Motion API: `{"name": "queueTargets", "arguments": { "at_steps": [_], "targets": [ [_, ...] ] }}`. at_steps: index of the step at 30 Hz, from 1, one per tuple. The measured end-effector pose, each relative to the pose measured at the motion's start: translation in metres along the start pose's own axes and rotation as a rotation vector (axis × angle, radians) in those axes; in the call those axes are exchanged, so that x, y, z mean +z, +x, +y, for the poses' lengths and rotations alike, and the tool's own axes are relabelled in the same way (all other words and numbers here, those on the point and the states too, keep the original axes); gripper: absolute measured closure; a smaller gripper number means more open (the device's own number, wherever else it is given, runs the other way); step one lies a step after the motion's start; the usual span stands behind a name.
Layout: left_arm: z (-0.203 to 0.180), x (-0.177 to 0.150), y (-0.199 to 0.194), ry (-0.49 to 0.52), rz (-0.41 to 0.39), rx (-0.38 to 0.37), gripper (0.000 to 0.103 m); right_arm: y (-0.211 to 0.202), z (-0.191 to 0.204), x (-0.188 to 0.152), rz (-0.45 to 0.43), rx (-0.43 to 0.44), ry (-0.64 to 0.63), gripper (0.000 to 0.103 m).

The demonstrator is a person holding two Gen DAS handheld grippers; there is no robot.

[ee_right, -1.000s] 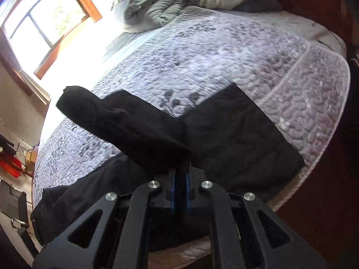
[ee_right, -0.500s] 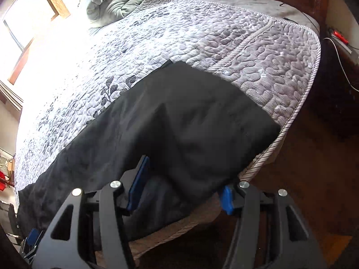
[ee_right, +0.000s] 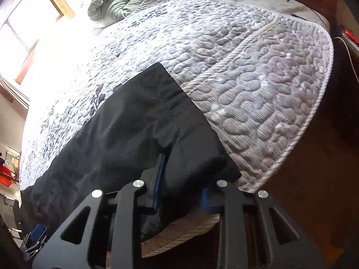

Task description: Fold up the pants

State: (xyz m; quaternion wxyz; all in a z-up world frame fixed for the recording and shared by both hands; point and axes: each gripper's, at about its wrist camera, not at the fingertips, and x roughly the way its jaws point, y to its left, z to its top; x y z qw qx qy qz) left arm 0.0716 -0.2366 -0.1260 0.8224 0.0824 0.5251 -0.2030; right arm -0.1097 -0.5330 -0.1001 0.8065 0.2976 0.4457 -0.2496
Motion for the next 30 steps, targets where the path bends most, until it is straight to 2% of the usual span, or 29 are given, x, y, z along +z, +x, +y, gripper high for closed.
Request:
{"name": "queueTargets", "arguments": {
  "at_steps": [3,5,7,8,9,14,17,21,26,30],
  "targets": [
    [-0.005,0.001,0.004,-0.002,0.006,-0.001,0.004,0.006,-0.001,0.005,0.013,0.009,-0.005,0.081],
    [-0.009,0.002,0.006,0.011,0.009,0.004,0.004,0.006,-0.003,0.004,0.044,0.002,-0.011,0.076],
    [-0.013,0.001,0.01,0.03,0.01,0.019,0.004,-0.001,-0.005,0.0,0.053,-0.032,-0.024,0.06],
    [-0.013,0.0,0.012,0.038,0.013,0.026,0.004,-0.005,-0.006,-0.002,0.051,-0.068,-0.04,0.041],
    [-0.013,-0.001,0.014,0.041,0.016,0.03,0.004,-0.011,-0.007,-0.004,0.038,-0.1,-0.058,0.035],
    [-0.002,-0.004,0.01,0.037,0.018,0.038,0.004,-0.046,-0.02,-0.004,-0.025,-0.237,-0.039,0.035],
    [0.013,-0.005,-0.002,0.03,-0.014,0.061,0.004,-0.061,0.011,-0.002,-0.061,-0.133,-0.136,0.036],
    [0.045,-0.005,-0.017,-0.01,-0.046,0.113,0.004,-0.054,0.094,-0.015,-0.037,-0.001,-0.352,0.034],
    [0.099,-0.015,-0.03,-0.095,-0.064,0.188,0.004,-0.025,0.186,-0.048,0.036,0.105,-0.549,0.034],
    [0.141,-0.031,-0.026,-0.169,-0.037,0.22,0.004,0.0,0.231,-0.075,0.116,0.148,-0.633,0.036]
  ]
}}
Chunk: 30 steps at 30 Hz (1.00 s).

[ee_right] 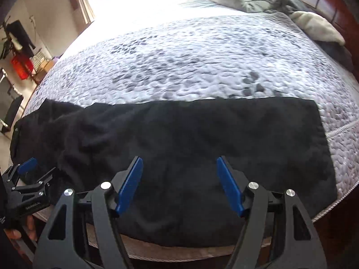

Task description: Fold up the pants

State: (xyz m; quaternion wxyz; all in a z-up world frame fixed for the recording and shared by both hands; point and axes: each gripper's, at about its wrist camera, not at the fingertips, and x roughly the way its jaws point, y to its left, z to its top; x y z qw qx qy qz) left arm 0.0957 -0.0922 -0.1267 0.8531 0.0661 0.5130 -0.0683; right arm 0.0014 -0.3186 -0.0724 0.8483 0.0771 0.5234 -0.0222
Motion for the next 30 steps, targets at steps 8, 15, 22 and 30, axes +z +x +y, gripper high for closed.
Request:
{"name": "queueTargets", "arguments": {
  "at_steps": [8,15,22,30],
  "targets": [
    [0.033,-0.016,0.024,-0.014,0.037,0.007,0.003,0.042,0.023,-0.001,0.16,-0.085,-0.062,0.037],
    [0.045,-0.001,0.005,-0.045,0.013,-0.014,0.004,0.022,0.086,0.042,0.083,-0.042,-0.157,0.035],
    [0.089,0.015,0.001,-0.101,-0.016,0.013,0.004,0.053,0.185,0.098,0.046,0.125,-0.255,0.03],
    [0.158,0.013,0.015,-0.189,0.019,0.112,0.003,0.107,0.287,0.145,0.116,0.354,-0.488,0.029]
  ]
}}
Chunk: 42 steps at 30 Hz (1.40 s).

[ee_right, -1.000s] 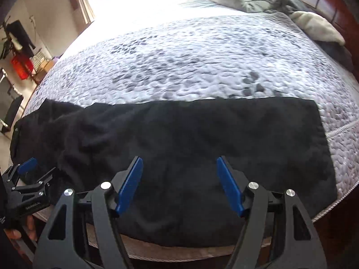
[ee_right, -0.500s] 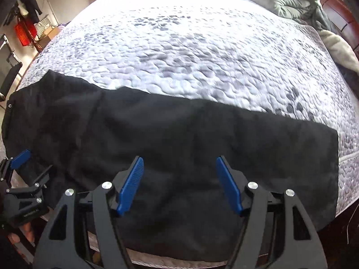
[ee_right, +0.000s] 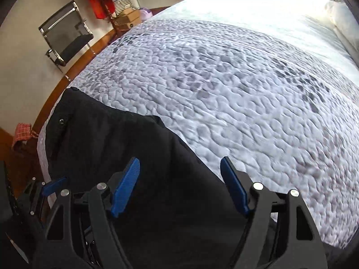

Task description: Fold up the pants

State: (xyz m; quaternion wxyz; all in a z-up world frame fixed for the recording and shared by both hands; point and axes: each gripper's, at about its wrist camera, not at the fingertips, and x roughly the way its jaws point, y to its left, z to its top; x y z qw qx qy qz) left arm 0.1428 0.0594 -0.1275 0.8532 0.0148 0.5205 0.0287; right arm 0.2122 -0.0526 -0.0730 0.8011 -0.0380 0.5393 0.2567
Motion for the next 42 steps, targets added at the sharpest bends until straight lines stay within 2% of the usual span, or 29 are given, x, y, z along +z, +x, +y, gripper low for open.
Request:
{"name": "queueTargets", "arguments": {
  "at_steps": [1,3,4,5,7,9,12,14,17,21,23,27,33,35,37,40,42],
  "targets": [
    [0.008,0.002,0.003,-0.023,0.005,-0.008,0.003,0.009,0.0,0.005,0.014,-0.006,-0.008,0.03],
    [0.021,0.003,0.008,-0.053,0.015,-0.024,0.003,0.025,-0.001,0.01,0.049,0.004,-0.011,0.052],
    [0.024,0.004,0.011,-0.06,0.027,-0.033,0.003,0.03,-0.003,0.011,0.059,0.045,-0.001,0.059],
    [0.026,0.002,0.013,-0.062,0.036,-0.039,0.003,0.034,-0.004,0.012,0.066,0.093,0.005,0.078],
    [0.024,0.0,0.014,-0.052,0.035,-0.029,0.003,0.034,-0.001,0.011,0.053,0.084,-0.03,0.084],
    [0.02,-0.002,0.017,-0.038,0.028,-0.01,0.003,0.029,-0.002,0.011,0.04,0.085,-0.048,0.095],
    [0.017,-0.006,0.019,-0.043,0.018,0.001,0.003,0.023,-0.017,0.016,0.003,0.094,0.035,0.103],
    [0.013,-0.006,0.022,-0.04,0.019,0.012,0.003,0.031,-0.019,0.015,0.026,0.06,0.03,0.103],
    [0.012,-0.008,0.023,-0.032,0.015,0.017,0.003,0.033,-0.021,0.009,0.027,0.069,0.048,0.103],
    [0.011,-0.007,0.016,-0.061,0.018,0.004,0.004,0.005,-0.022,-0.004,-0.03,0.056,0.081,0.087],
    [0.01,-0.006,0.011,-0.077,0.023,-0.034,0.004,-0.016,-0.022,-0.019,-0.055,0.04,0.071,0.086],
    [-0.022,-0.012,-0.007,-0.042,0.01,-0.091,0.004,-0.057,-0.039,-0.071,-0.08,-0.007,0.126,0.086],
    [-0.098,-0.031,-0.019,0.123,-0.009,-0.117,0.004,-0.105,-0.103,-0.188,-0.064,-0.114,0.352,0.084],
    [-0.115,-0.038,-0.017,0.15,0.015,-0.14,0.004,-0.117,-0.127,-0.224,-0.052,-0.155,0.427,0.085],
    [-0.128,-0.046,-0.012,0.16,0.027,-0.109,0.004,-0.125,-0.145,-0.252,-0.038,-0.184,0.476,0.085],
    [-0.134,-0.058,-0.008,0.173,-0.021,-0.067,0.003,-0.126,-0.162,-0.279,-0.036,-0.202,0.509,0.087],
    [-0.136,-0.061,-0.008,0.176,-0.032,-0.062,0.003,-0.126,-0.171,-0.285,-0.06,-0.163,0.539,0.088]
  ]
}}
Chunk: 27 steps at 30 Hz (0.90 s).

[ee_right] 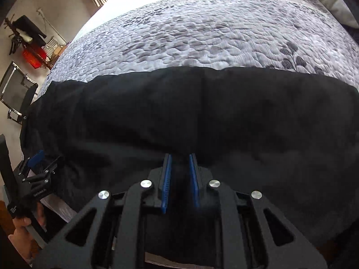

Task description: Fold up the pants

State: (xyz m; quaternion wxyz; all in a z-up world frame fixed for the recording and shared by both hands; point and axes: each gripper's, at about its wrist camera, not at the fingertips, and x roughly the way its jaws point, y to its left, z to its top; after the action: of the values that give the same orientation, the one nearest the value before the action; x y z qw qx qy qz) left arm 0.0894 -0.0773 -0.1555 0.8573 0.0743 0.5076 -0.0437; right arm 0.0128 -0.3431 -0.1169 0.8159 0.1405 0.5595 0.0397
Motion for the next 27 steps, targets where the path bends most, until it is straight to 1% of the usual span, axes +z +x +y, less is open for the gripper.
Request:
{"name": "queueTargets", "arguments": {
  "at_steps": [2,4,5,6,7,8,10,12,14,16,18,20,21,23,25,26,27],
  "targets": [
    [0.0,0.0,-0.003,0.0,0.006,-0.003,0.004,-0.007,-0.004,0.0,-0.023,0.022,0.016,0.087],
    [-0.001,0.001,-0.007,-0.007,0.016,-0.02,0.004,-0.021,-0.009,-0.004,-0.047,0.003,0.02,0.078],
    [-0.002,0.002,-0.01,-0.009,0.019,-0.037,0.004,-0.03,-0.016,-0.008,-0.056,-0.011,0.03,0.07],
    [0.0,0.004,-0.013,-0.008,0.016,-0.049,0.004,-0.039,-0.024,-0.014,-0.063,-0.027,0.05,0.067],
    [-0.002,0.004,-0.017,-0.005,0.009,-0.059,0.004,-0.049,-0.034,-0.02,-0.069,-0.048,0.08,0.068],
    [-0.013,0.004,-0.023,0.006,0.003,-0.068,0.004,-0.057,-0.044,-0.027,-0.071,-0.068,0.109,0.069],
    [-0.028,0.001,-0.03,0.036,-0.002,-0.086,0.004,-0.071,-0.064,-0.041,-0.068,-0.115,0.17,0.067],
    [-0.052,0.003,-0.034,0.065,-0.006,-0.114,0.004,-0.08,-0.076,-0.053,-0.059,-0.167,0.178,0.067],
    [-0.078,0.004,-0.035,0.088,0.002,-0.143,0.004,-0.084,-0.078,-0.058,-0.058,-0.204,0.168,0.067],
    [-0.104,0.007,-0.034,0.11,0.011,-0.157,0.004,-0.081,-0.079,-0.061,-0.051,-0.195,0.164,0.067],
    [-0.118,0.004,-0.03,0.117,0.009,-0.161,0.004,-0.079,-0.078,-0.062,-0.052,-0.199,0.16,0.067],
    [-0.13,0.002,-0.029,0.11,0.031,-0.158,0.004,-0.079,-0.078,-0.062,-0.054,-0.21,0.152,0.069],
    [-0.134,0.0,-0.029,0.102,0.041,-0.159,0.004,-0.083,-0.081,-0.064,-0.061,-0.205,0.163,0.067],
    [-0.136,-0.001,-0.028,0.08,0.046,-0.165,0.004,-0.094,-0.096,-0.071,-0.077,-0.188,0.223,0.061],
    [-0.131,-0.001,-0.028,0.075,0.047,-0.165,0.004,-0.107,-0.12,-0.082,-0.093,-0.185,0.308,0.06],
    [-0.13,-0.001,-0.029,0.077,0.045,-0.16,0.004,-0.114,-0.132,-0.088,-0.101,-0.184,0.36,0.058],
    [-0.129,-0.001,-0.028,0.08,0.045,-0.158,0.004,-0.119,-0.146,-0.095,-0.104,-0.179,0.415,0.052]
  ]
}}
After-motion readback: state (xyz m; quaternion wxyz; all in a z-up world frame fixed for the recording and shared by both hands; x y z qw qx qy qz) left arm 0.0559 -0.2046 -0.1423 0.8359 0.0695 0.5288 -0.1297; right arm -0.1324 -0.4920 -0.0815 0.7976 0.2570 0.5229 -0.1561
